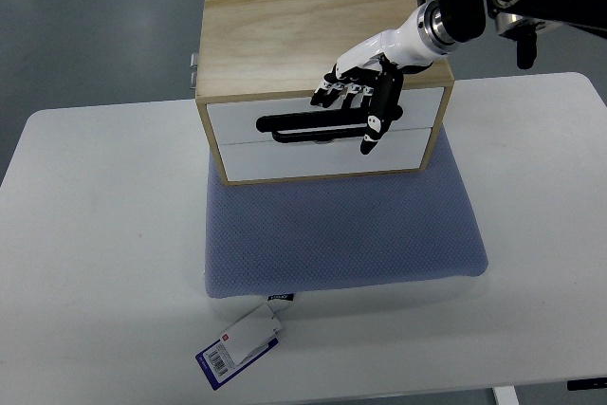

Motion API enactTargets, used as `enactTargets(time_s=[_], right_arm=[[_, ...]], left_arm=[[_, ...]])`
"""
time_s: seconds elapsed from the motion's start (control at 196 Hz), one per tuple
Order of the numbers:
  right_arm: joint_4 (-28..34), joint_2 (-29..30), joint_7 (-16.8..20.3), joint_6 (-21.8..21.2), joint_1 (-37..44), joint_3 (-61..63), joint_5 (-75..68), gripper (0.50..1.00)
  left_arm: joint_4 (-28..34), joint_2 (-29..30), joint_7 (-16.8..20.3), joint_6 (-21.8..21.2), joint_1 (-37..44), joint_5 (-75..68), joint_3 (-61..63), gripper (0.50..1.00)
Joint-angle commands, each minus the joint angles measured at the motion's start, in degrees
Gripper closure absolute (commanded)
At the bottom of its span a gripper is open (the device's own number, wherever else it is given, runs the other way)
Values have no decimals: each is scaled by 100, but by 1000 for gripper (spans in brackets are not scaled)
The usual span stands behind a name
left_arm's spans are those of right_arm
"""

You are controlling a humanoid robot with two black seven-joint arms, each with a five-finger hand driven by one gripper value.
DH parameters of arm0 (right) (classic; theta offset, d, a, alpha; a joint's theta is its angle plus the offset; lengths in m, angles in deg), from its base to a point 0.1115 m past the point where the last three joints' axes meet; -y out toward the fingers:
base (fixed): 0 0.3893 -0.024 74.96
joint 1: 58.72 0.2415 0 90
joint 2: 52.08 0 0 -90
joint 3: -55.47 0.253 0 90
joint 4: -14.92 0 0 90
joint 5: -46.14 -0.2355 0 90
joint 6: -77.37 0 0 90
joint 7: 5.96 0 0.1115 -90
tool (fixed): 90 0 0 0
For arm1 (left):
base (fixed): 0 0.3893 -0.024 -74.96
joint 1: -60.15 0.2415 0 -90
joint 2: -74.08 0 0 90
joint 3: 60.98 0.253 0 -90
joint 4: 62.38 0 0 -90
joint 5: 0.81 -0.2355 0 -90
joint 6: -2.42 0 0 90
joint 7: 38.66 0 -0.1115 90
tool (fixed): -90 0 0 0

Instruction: Open wood drawer with right hand

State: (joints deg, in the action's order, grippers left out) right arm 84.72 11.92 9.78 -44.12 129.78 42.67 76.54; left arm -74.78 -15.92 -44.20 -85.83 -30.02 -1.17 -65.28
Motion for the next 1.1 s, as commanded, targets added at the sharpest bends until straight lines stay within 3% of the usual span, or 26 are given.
enactTargets(time_s=[0.0,0.448,1.095], right_arm=[[34,15,-10,-6,-24,-4,1,556],[69,6,-27,-190,11,14,-157,556],[8,68,-18,-120,-314,-4,-69,556]], left_arm=[[0,0,0,1,0,1,-1,500],[9,0,0,1,0,10,-1,500],[0,0,0,1,0,1,-1,500]])
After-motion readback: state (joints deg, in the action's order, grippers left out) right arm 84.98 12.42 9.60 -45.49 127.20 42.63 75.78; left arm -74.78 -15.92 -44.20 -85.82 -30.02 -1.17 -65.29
